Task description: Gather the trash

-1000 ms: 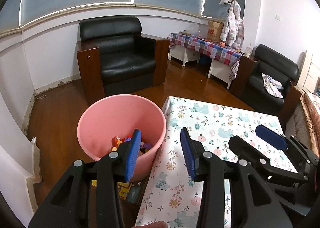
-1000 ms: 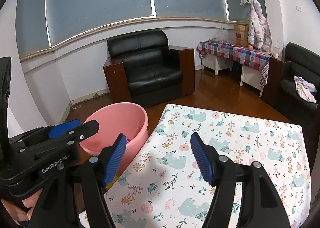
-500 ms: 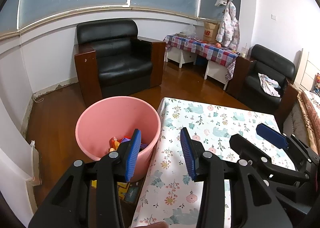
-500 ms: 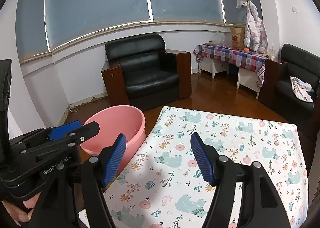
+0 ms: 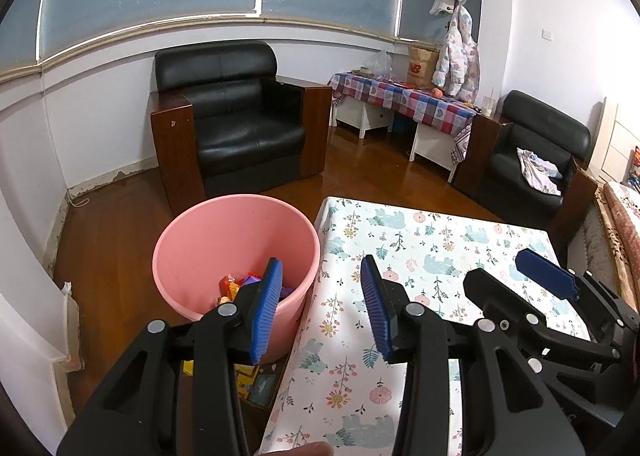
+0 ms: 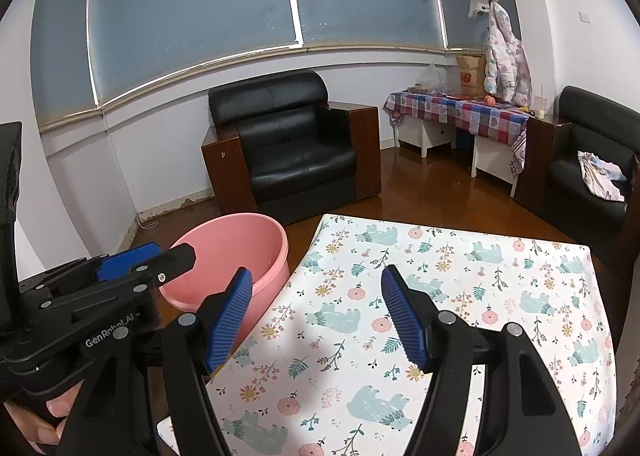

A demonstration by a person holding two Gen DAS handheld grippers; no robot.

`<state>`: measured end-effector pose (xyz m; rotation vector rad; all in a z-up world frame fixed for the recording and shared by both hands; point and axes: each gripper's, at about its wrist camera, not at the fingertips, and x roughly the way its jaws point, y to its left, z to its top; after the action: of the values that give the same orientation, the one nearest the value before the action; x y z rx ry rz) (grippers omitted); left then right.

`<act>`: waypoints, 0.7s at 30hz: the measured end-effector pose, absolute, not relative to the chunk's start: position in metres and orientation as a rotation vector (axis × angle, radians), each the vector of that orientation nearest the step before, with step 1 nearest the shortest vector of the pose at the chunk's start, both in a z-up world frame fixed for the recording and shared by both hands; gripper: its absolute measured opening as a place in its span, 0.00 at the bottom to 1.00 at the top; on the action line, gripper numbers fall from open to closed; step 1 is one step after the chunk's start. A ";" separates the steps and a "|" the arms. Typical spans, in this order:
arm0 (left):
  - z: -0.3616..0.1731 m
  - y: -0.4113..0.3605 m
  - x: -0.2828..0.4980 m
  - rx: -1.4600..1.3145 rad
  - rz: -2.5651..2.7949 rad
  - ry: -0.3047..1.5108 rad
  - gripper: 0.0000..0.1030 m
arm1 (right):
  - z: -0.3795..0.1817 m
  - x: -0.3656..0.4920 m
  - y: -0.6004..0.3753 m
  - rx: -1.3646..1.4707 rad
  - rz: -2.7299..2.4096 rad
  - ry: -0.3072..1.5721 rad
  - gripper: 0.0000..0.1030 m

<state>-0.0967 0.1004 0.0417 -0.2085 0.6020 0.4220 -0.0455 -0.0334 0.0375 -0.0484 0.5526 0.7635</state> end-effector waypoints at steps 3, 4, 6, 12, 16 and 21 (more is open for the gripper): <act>0.044 0.101 -0.098 -0.205 0.425 0.599 0.40 | 0.038 -0.046 -0.034 -0.048 0.763 0.552 0.64; 0.044 0.102 -0.099 -0.204 0.425 0.598 0.40 | 0.038 -0.046 -0.034 -0.048 0.763 0.552 0.64; 0.044 0.102 -0.099 -0.204 0.425 0.599 0.40 | 0.038 -0.046 -0.034 -0.048 0.763 0.551 0.64; 0.044 0.101 -0.099 -0.204 0.425 0.600 0.40 | 0.039 -0.047 -0.036 -0.047 0.760 0.550 0.64; 0.044 0.100 -0.099 -0.203 0.426 0.600 0.40 | 0.039 -0.047 -0.036 -0.047 0.760 0.550 0.64; 0.044 0.100 -0.099 -0.201 0.426 0.601 0.40 | 0.039 -0.047 -0.037 -0.047 0.761 0.550 0.64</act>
<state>-0.0995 0.1001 0.0441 -0.2015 0.6010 0.4256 -0.0473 -0.0366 0.0391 -0.0471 0.5498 0.7606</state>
